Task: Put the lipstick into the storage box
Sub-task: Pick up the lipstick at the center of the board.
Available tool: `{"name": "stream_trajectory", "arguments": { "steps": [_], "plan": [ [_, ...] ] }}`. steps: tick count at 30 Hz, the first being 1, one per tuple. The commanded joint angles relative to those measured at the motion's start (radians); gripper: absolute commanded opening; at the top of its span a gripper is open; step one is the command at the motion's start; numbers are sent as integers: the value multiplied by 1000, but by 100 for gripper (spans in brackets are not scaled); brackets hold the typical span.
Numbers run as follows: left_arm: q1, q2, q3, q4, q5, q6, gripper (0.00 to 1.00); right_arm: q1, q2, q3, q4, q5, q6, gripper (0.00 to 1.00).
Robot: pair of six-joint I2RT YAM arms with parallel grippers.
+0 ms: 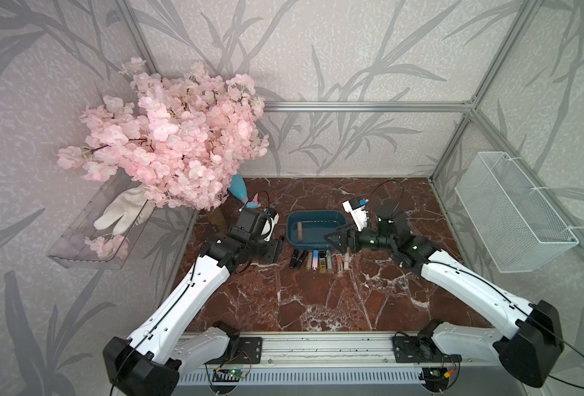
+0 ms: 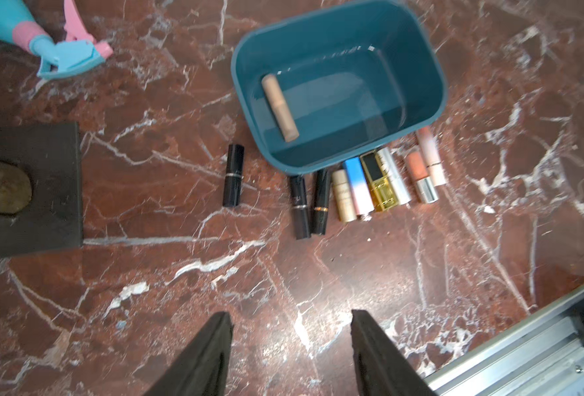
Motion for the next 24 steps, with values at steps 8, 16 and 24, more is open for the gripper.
{"name": "stream_trajectory", "arguments": {
  "steps": [8,16,24],
  "plan": [
    [55,88,-87,-2,-114,4,58,34,-14,-20,25,27,-5,81],
    [142,307,-22,7,-45,30,56,34,-39,-36,3,41,-20,81],
    [151,451,44,56,-21,50,56,33,-31,-3,-58,29,-78,81]
  ]
}}
